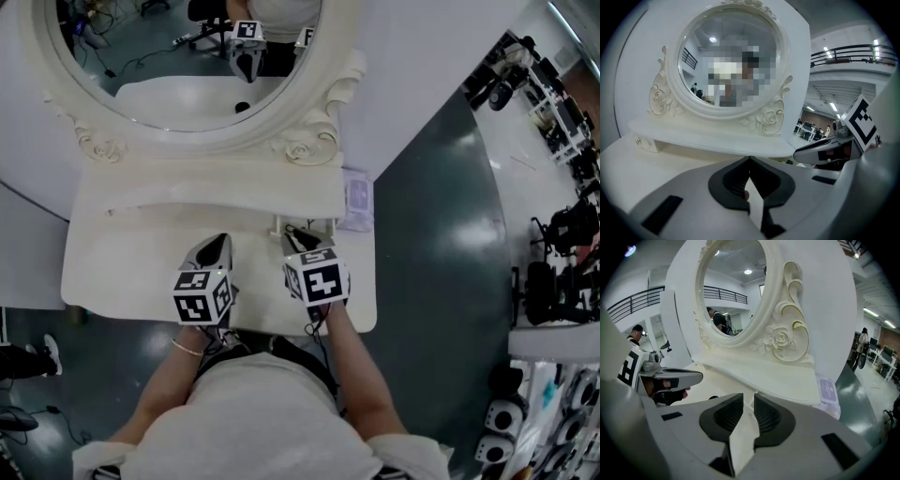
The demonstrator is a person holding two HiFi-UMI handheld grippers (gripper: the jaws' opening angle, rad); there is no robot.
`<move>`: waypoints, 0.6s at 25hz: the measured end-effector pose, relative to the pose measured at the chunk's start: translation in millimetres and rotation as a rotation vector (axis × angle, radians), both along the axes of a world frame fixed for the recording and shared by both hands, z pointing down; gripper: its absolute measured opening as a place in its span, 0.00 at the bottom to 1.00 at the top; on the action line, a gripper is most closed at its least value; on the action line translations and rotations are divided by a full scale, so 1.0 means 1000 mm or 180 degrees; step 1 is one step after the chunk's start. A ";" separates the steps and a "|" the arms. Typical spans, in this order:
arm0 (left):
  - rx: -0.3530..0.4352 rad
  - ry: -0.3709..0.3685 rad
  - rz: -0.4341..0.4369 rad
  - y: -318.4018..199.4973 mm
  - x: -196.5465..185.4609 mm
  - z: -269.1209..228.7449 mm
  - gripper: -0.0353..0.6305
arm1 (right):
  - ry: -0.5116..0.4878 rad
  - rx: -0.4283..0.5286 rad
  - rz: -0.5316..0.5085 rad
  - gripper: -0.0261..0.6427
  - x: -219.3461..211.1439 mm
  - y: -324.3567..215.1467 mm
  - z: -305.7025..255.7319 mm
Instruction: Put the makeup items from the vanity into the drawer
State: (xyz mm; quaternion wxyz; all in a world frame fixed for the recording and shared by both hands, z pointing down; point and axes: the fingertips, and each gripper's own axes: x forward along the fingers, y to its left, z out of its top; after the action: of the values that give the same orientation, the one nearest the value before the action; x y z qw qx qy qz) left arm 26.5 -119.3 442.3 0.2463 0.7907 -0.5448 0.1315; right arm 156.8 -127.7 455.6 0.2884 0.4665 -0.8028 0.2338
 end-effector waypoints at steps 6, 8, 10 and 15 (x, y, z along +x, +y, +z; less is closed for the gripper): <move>0.0076 -0.0018 -0.0158 0.004 -0.038 -0.009 0.06 | 0.0008 0.0149 -0.0067 0.13 -0.037 0.001 -0.009; 0.0100 -0.0012 -0.0211 0.006 -0.049 -0.012 0.06 | -0.0019 0.0167 -0.0077 0.12 -0.047 0.003 -0.010; 0.0126 0.0003 -0.0272 0.008 -0.058 -0.015 0.06 | -0.0055 0.0182 -0.0073 0.11 -0.056 0.005 -0.012; 0.0186 0.0048 -0.0379 0.014 -0.078 -0.022 0.06 | -0.0149 0.0213 -0.0009 0.09 -0.070 0.008 -0.016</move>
State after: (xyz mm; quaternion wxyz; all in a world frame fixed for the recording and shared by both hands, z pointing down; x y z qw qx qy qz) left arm -51.2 -105.0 419.8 0.2345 0.7647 -0.5926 0.0947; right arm 87.0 -119.8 439.4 0.2540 0.4691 -0.8174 0.2172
